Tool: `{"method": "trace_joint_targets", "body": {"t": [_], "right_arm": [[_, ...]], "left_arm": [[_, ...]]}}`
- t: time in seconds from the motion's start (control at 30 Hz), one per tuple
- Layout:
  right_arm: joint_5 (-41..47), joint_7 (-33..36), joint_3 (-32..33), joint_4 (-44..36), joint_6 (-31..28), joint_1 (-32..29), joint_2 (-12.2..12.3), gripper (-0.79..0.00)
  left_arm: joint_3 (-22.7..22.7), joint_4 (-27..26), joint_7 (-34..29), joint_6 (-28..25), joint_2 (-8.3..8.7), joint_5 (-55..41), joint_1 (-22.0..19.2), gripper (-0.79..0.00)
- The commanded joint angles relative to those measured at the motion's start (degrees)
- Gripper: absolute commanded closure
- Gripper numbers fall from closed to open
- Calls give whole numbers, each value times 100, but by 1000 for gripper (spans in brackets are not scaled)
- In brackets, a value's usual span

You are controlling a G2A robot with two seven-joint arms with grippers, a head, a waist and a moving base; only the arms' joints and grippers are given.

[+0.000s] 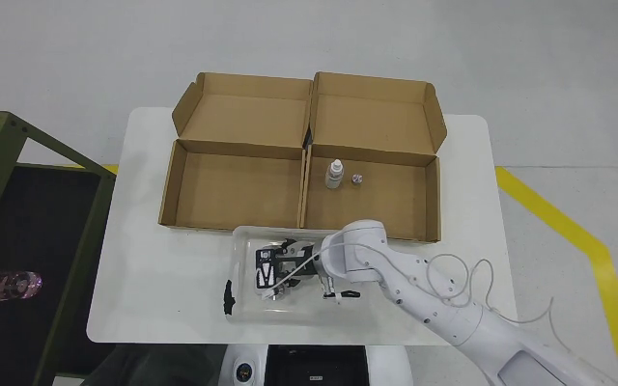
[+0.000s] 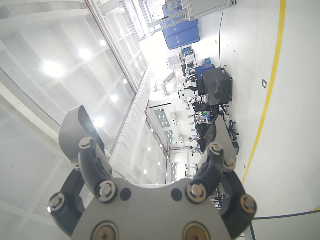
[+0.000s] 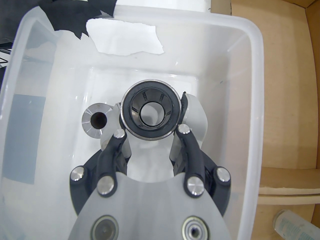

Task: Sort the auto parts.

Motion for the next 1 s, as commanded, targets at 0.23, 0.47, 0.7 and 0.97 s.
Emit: {"method": "trace_joint_targets", "body": {"t": [0.23, 0.47, 0.7, 0.97], "right_arm": [[129, -121, 191, -167, -192, -90, 41, 0], [162, -181, 392, -435, -288, -195, 100, 0], [203, -263, 622, -699, -332, -252, 152, 0], [306, -390, 858, -854, -235, -164, 160, 0]], "left_arm": [[0, 0, 0, 0, 0, 0, 0, -785], [0, 0, 0, 0, 0, 0, 0, -785], [0, 0, 0, 0, 0, 0, 0, -785], [0, 0, 0, 0, 0, 0, 0, -785]]}}
